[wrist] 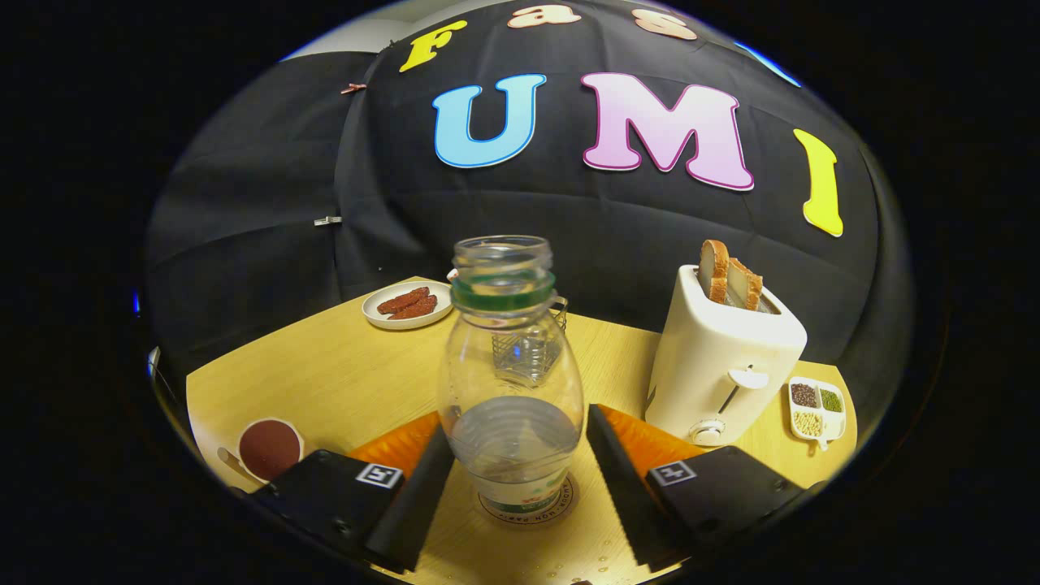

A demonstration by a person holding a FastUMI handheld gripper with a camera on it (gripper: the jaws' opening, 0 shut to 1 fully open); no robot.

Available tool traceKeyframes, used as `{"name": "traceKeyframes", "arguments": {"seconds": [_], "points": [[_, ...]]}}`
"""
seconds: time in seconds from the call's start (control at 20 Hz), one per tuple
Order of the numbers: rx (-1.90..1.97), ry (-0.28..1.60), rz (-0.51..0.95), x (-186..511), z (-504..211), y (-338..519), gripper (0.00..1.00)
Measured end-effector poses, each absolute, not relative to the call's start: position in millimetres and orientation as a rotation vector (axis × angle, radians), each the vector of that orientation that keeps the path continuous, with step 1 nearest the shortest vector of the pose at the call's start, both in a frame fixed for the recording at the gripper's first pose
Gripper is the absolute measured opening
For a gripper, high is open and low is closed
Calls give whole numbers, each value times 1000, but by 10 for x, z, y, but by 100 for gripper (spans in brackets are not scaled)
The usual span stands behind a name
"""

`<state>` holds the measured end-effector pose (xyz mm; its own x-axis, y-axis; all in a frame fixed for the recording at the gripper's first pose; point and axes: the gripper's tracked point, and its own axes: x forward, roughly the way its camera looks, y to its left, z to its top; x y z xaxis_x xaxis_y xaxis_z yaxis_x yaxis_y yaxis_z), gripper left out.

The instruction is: Take the bottle from table, then pour the juice into the cup, finally place the bottle on the coaster

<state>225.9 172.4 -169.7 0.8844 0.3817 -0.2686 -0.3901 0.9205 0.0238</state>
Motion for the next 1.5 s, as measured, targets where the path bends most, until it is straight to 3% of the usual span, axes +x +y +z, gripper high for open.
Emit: {"name": "traceKeyframes", "arguments": {"seconds": [0.1, 0.6, 0.95, 1.5], "points": [[-40, 260, 396, 2212, -1632, 1678, 100], [-76, 219, 403, 1713, -1355, 1481, 99], [-117, 73, 346, 1218, -664, 1012, 97], [-52, 78, 15, 275, -84, -171, 98]]}}
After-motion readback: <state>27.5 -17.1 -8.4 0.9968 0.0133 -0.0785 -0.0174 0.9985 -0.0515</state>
